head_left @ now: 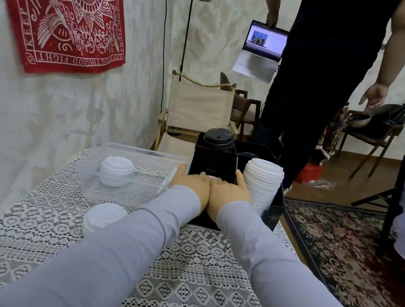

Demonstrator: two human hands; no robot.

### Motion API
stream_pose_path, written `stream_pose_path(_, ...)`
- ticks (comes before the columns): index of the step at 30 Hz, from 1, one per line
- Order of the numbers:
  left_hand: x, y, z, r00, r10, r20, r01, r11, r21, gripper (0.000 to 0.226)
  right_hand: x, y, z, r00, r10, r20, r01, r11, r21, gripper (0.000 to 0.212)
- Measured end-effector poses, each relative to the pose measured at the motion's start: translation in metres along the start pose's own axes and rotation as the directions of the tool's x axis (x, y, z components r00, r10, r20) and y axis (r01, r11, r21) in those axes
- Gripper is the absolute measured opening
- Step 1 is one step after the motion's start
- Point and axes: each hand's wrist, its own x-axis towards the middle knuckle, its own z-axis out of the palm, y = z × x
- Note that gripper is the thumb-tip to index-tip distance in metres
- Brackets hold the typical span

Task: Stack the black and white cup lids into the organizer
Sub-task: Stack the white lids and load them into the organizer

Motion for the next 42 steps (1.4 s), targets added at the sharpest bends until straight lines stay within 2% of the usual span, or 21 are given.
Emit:
stream_pose_path(5,-0.006,-0.003,0.008,0.991,0.036,-0.130,-0.041,0.998,-0.038,0.061,-0.009,-0.001,-0.002,1.000,0.001,-0.012,-0.001,1.000,-0.001,0.062)
stream_pose_path(9,-0.025,-0.013,0.008,0.946,0.030,-0.323,-0.100,0.974,-0.202,0.055,-0.014,0.002,-0.005,1.000,0.004,-0.010,-0.004,0.999,0.032,0.061)
stream_pose_path(11,-0.044,-0.032,0.005,0.891,-0.002,-0.455,-0.141,0.949,-0.281,0.056,-0.021,0.005,-0.012,0.994,-0.024,-0.111,0.036,0.993,0.109,0.059)
stream_pose_path(14,-0.079,-0.078,0.010,0.834,-0.191,-0.517,-0.127,0.847,-0.517,0.048,-0.040,0.000,-0.024,0.914,0.054,-0.402,0.138,0.892,0.431,0.047)
stream_pose_path(16,-0.101,-0.108,0.026,0.827,-0.351,-0.439,-0.069,0.711,-0.699,0.042,-0.053,-0.017,-0.031,0.867,0.094,-0.489,0.247,0.772,0.586,0.039)
stream_pose_path(19,-0.124,-0.133,0.058,0.861,-0.473,-0.187,0.092,0.506,-0.857,0.048,-0.061,-0.062,-0.028,0.927,-0.114,-0.356,0.339,0.659,0.671,0.042)
stream_pose_path(21,-0.135,-0.134,0.079,0.903,-0.430,0.004,0.186,0.384,-0.904,0.066,-0.056,-0.095,-0.019,0.949,-0.232,-0.215,0.315,0.645,0.696,0.051)
stream_pose_path(23,-0.145,-0.128,0.092,0.934,-0.341,0.104,0.223,0.331,-0.917,0.085,-0.045,-0.123,-0.008,0.963,-0.256,-0.078,0.228,0.632,0.740,0.062)
stream_pose_path(26,-0.151,-0.121,0.101,0.941,-0.327,0.084,0.208,0.365,-0.908,0.084,-0.031,-0.148,0.003,0.976,-0.204,0.069,0.067,0.595,0.801,0.072)
stream_pose_path(31,-0.149,-0.123,0.113,0.931,-0.360,0.056,0.205,0.391,-0.897,0.079,-0.024,-0.160,0.014,0.987,-0.138,0.082,0.010,0.563,0.826,0.068)
stream_pose_path(35,-0.152,-0.121,0.111,0.934,-0.356,0.033,0.176,0.376,-0.910,0.076,-0.030,-0.155,0.016,0.986,-0.148,0.071,0.023,0.553,0.833,0.077)
stream_pose_path(42,-0.170,-0.084,0.079,0.951,-0.283,-0.126,0.038,0.512,-0.858,0.082,-0.085,-0.100,-0.003,0.988,-0.139,-0.070,0.136,0.554,0.821,0.072)
